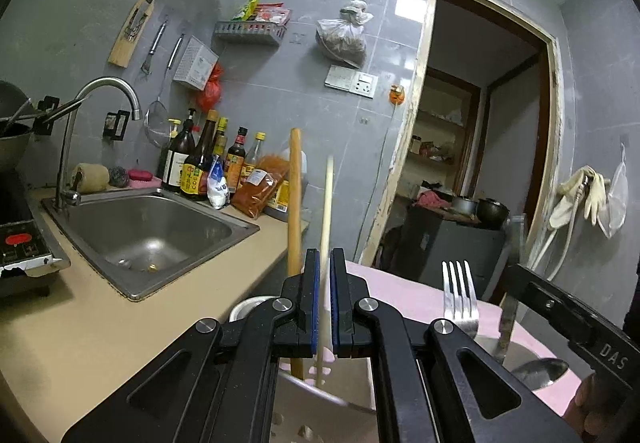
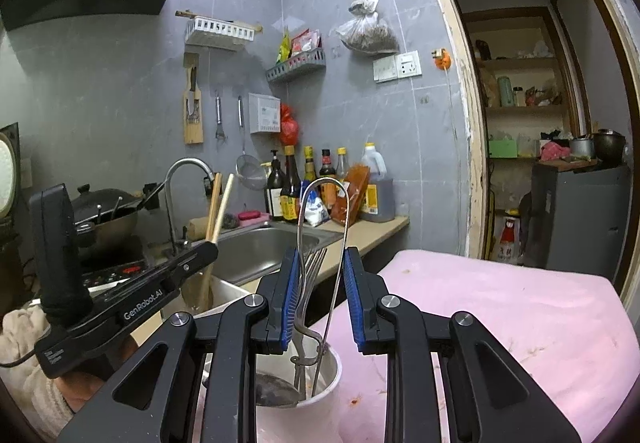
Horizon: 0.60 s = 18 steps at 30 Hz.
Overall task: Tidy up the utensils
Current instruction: 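Lift the tongs and chopstick and carry both down into the white caddy, then open both tools to release the tongs and chopstick into the caddy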
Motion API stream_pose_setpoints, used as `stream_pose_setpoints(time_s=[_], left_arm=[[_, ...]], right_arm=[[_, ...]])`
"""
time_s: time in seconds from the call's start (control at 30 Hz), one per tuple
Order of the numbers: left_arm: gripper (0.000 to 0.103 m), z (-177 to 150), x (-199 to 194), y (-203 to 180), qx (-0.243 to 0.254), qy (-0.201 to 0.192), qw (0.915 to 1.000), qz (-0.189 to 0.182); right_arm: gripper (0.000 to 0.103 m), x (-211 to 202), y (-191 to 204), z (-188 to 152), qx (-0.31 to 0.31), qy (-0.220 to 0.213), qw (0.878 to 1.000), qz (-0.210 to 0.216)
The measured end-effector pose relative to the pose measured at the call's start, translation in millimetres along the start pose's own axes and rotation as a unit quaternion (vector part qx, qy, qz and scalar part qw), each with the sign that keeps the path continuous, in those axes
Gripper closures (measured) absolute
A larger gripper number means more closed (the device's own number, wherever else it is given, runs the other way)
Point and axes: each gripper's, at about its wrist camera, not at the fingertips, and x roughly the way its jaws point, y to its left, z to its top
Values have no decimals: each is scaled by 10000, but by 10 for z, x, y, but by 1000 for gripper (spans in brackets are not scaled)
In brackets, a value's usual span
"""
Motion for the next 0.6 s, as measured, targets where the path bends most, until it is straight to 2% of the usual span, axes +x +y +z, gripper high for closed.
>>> stream_pose_setpoints(time_s=[0.1, 0.23, 0.3, 0.4, 0.47, 0.6], left_arm=[[99, -22, -32, -30, 81, 47, 9999, -70], [96, -16, -63, -55, 114, 99, 9998, -146], [94, 10, -90, -64, 130, 91, 9997, -165], [83, 56, -144, -103, 161, 70, 9995, -251], [69, 85, -189, -126, 172, 71, 9993, -328], [63, 160, -285, -216, 266, 61, 9988, -410]], right_arm=[[81, 11, 1, -27, 6, 62, 10000, 7], [73, -11, 0, -30, 45, 47, 10000, 51], [73, -26, 3, -24, 41, 29, 10000, 52], [72, -63, 9, 6, 55, -43, 10000, 60], [71, -92, 2, 26, 60, -92, 9999, 28], [61, -187, -31, 88, 76, -211, 9997, -94]])
